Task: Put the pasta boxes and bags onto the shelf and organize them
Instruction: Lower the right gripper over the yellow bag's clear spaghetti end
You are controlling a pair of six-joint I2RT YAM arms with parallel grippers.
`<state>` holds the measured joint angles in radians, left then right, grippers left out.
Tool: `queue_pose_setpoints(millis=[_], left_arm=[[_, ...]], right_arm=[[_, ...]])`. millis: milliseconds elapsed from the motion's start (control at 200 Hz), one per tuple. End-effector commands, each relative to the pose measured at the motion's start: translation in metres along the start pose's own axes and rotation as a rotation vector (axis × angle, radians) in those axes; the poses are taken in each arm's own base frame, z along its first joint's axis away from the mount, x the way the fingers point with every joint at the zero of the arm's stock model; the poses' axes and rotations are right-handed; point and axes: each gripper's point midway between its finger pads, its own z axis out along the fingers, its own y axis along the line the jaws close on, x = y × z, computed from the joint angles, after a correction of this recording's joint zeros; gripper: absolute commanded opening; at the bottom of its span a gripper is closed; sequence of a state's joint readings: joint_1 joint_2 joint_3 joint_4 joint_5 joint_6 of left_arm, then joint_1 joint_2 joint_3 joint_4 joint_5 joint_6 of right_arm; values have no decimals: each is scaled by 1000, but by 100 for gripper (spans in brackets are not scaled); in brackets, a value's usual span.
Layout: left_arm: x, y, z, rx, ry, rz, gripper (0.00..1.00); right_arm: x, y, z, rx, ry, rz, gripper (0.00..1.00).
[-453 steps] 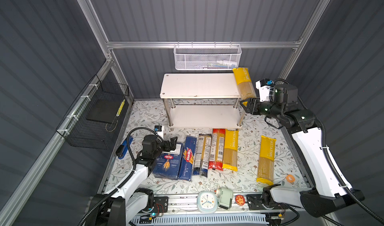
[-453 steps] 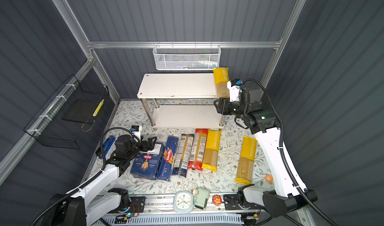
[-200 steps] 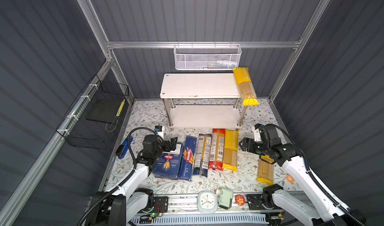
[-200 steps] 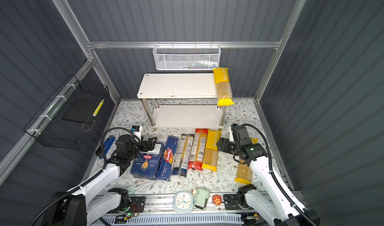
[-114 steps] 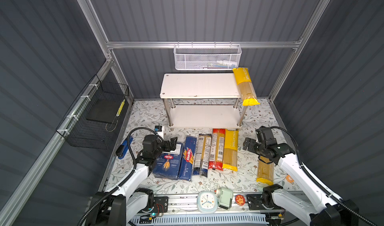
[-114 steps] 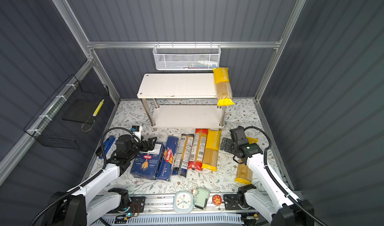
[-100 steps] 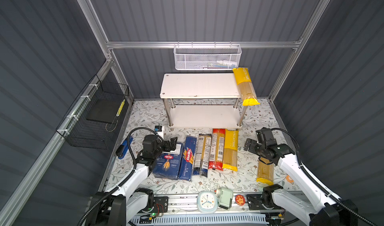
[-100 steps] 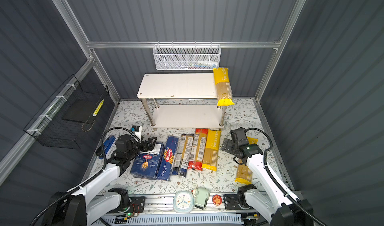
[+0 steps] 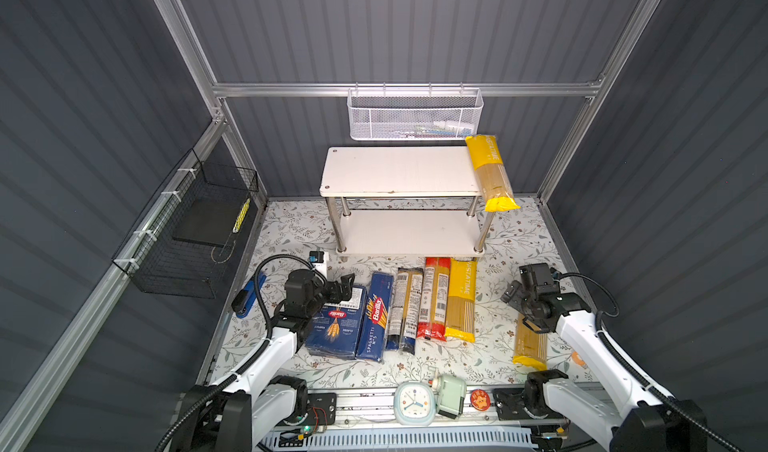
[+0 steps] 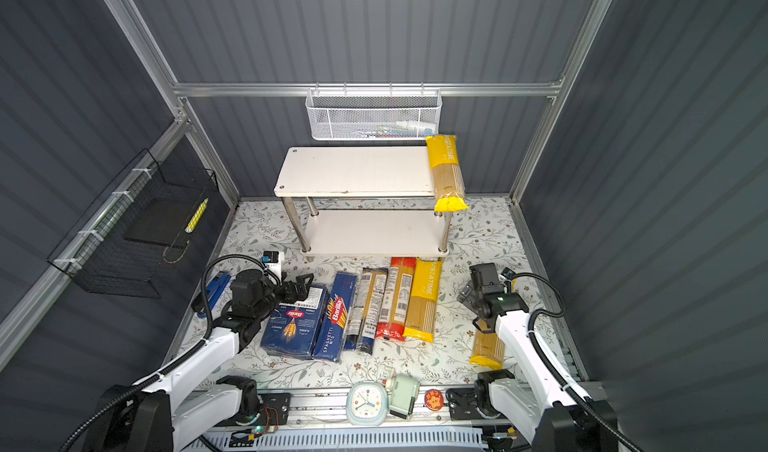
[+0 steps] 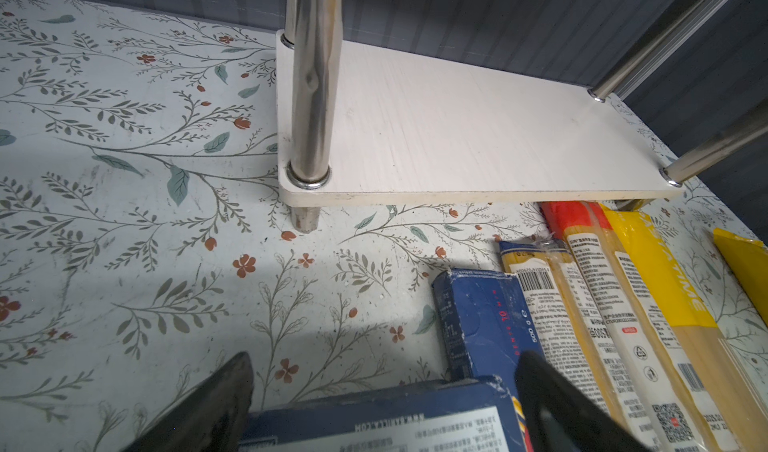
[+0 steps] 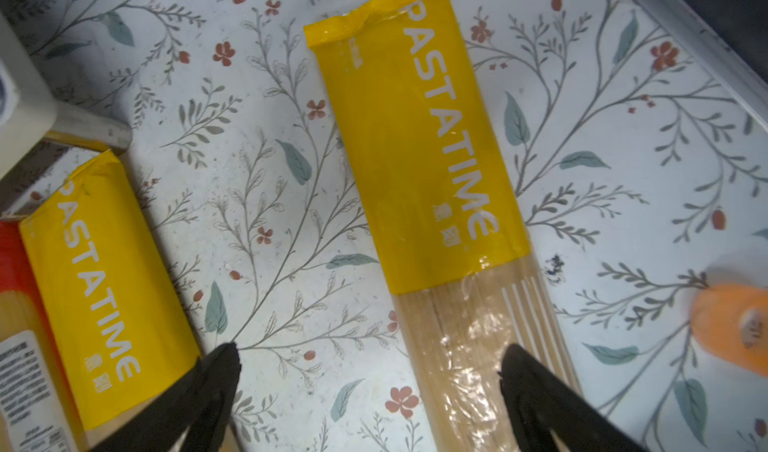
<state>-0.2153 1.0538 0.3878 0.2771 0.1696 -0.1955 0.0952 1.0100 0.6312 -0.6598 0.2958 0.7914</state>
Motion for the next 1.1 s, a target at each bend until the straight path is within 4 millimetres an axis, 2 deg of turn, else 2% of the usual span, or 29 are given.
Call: queue_pose_setpoints(millis=[0, 185, 375, 730, 765, 966, 1096], left_arm=[[-9, -6, 0, 24, -20, -6, 99], [-7, -4, 1, 15, -15, -6, 99], [-7, -4, 2, 14, -10, -5, 99], [-6, -3, 4, 14, -3, -7, 99], [-6, -3, 3, 13, -5, -7, 99], [-5, -2, 4, 9, -3, -7, 99], [-6, -2, 3, 7, -5, -7, 99]], right_arm=[[4, -16, 10, 81, 25, 64, 99], [3, -23, 19, 124, 33, 63, 99], [-1, -19, 27, 76, 5, 100, 99], [-9, -35, 34, 116, 8, 159, 99], [-5, -38, 40, 134, 35, 155, 99], [-7, -41, 45, 106, 62, 172, 99], [-10, -36, 51, 47, 74, 186, 99]])
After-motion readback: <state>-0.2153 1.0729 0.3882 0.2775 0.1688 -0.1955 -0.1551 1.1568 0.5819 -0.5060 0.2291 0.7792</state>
